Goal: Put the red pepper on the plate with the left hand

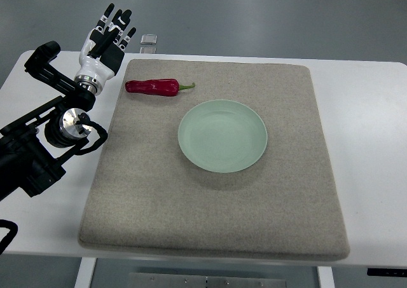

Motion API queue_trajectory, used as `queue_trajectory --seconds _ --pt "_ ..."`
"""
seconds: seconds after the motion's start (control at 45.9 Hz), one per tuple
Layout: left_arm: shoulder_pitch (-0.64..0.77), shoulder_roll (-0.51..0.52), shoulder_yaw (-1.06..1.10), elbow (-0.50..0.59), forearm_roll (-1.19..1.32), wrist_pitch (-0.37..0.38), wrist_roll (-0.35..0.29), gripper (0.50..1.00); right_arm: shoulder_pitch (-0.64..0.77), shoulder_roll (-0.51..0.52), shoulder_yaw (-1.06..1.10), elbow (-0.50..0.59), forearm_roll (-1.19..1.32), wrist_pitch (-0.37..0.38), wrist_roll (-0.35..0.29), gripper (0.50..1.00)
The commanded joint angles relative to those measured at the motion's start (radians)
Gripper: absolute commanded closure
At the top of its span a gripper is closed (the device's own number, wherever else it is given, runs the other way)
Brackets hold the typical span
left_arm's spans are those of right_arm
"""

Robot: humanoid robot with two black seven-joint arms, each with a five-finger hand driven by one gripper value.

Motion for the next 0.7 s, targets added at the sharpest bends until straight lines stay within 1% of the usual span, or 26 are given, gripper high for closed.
queue_trajectory --seconds 0.0,0.675 --pt "0.000 0.000 0.001 0.002 0.000 0.002 0.000 0.501 0.000 0.000 0.000 0.000 0.000 0.000 0.000 0.572" --pt "0.000 -0.014 0.003 0.025 0.002 0.000 0.000 0.500 0.000 0.000 0.000 0.000 0.000 0.000 0.000 0.572"
